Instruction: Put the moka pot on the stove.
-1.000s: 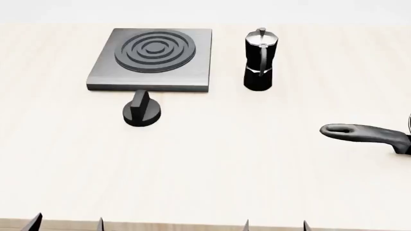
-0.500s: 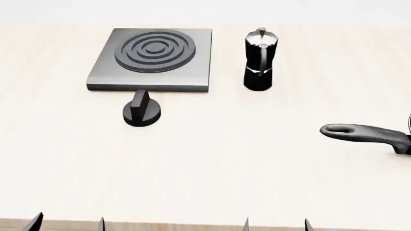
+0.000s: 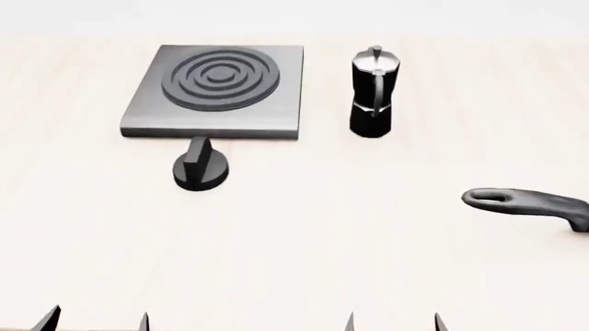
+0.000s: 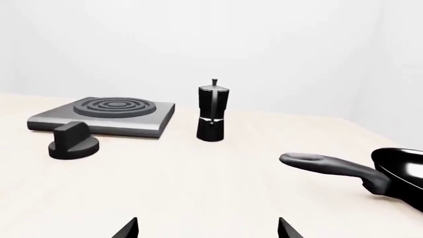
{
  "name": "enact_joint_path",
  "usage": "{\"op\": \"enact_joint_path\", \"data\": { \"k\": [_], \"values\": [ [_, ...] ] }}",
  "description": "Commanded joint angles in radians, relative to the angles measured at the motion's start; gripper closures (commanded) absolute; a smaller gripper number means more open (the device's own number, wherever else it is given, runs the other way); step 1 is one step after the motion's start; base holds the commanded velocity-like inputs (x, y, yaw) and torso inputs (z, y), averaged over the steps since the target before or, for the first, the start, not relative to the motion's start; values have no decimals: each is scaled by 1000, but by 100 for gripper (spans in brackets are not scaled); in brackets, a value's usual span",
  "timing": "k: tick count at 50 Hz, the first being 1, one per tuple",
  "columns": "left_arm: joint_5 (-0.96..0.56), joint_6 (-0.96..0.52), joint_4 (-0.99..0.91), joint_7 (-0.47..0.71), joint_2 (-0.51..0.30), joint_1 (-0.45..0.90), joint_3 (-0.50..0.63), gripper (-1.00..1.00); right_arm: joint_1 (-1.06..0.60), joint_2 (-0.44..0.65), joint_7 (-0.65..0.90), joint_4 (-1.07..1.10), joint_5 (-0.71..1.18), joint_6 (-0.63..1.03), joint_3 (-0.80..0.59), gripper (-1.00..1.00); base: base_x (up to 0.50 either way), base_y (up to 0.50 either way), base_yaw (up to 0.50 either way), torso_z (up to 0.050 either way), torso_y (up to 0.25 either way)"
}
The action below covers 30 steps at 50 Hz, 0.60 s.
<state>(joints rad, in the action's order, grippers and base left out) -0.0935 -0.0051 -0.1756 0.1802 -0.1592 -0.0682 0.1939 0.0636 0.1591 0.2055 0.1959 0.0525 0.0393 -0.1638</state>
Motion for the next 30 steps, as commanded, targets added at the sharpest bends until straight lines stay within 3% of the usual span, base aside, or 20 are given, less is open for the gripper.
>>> {"op": "enact_joint_path", "data": {
  "k": [1,30],
  "values": [
    [-18,22,13,-21,9,1,-17,-100,0,-8,-14,-9,1,-7,11,-100,125,0,0,0,0],
    [-16,34,12,7,-11,-6,7,-100,1,8,4,-28,17,-25,-12,-100,133,0,0,0,0]
  ]
}}
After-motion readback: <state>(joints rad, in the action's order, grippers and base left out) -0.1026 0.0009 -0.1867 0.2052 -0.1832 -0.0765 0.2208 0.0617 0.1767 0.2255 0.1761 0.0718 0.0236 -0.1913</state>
